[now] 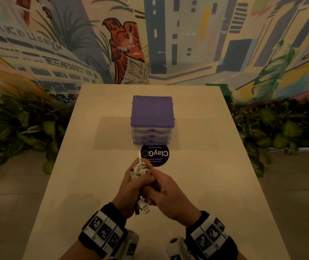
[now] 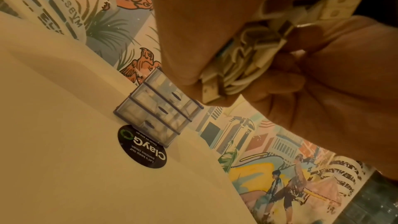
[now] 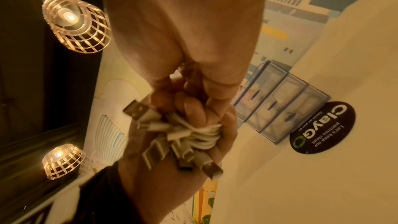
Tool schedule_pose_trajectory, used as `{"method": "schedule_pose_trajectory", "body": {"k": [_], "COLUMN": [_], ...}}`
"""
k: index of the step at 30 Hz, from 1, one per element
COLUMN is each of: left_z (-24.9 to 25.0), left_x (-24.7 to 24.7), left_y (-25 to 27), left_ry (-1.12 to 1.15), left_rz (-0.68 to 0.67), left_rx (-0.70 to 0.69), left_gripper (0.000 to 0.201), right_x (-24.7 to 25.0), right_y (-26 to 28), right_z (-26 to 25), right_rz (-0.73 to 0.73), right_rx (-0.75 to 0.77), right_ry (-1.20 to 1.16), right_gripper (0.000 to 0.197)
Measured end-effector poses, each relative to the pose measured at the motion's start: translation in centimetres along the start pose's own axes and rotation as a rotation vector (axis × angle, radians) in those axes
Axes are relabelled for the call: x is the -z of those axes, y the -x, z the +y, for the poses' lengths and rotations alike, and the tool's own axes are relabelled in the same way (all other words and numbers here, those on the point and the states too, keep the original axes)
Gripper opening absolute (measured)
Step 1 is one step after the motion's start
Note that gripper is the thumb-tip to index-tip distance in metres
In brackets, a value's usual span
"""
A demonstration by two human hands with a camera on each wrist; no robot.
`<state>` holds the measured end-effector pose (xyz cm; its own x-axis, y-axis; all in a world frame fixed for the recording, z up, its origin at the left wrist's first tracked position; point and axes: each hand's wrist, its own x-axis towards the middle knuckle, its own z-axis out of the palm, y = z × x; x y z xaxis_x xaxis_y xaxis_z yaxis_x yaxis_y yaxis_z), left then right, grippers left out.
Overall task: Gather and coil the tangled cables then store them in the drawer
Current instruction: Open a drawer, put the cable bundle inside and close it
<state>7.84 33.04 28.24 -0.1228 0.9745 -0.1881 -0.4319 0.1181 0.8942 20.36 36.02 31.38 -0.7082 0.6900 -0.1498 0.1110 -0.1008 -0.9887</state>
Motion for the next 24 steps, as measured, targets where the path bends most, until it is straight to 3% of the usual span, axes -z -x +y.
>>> {"method": "schedule_pose_trajectory", "body": {"k": [4,6,8,11,14,19,24], "left_z": [-0.5,-0.7,-0.7,-0.6,-0.5,-0.7,-1.4], "left_x": [0.4,1.2,2.2,4.2,6.0,7.6,8.1], "left_y": [0.1,0.0,0.1,0.8,2.0,4.1,4.9], "left_ry": [0.008,0.008,0.009,-0.040,-0.136,-0.241,-0.264], "left_rz": [-0.028,0.007,0.064,0.176,0.260,0.309,0.394], "left_rx": [0.007,0.005,0.009,0.011,0.005,-0.029,-0.037], "left_gripper": [0.031,0.028,0.024,0.024,0.024,0.019,0.041], "right_x": [1.1,1.7,2.6,4.0,5.1,5.2,4.5], "right_y": [0.1,0.1,-0.3,-2.3,-6.3,-12.8,-16.2], "right_z": [0.8,0.9,1.2,2.0,4.1,5.6,5.6], "right_rz": [-0.053,-0.112,-0.080,0.173,0.440,0.610,0.778], "right_rx": [-0.073,-0.099,-0.117,-0.104,-0.131,-0.262,-0.356], "right_ry": [0.023,0.052,0.099,0.083,0.084,-0.082,-0.395], "right_gripper": [0.021,0.026,0.024,0.007,0.012,0.019,0.020]}}
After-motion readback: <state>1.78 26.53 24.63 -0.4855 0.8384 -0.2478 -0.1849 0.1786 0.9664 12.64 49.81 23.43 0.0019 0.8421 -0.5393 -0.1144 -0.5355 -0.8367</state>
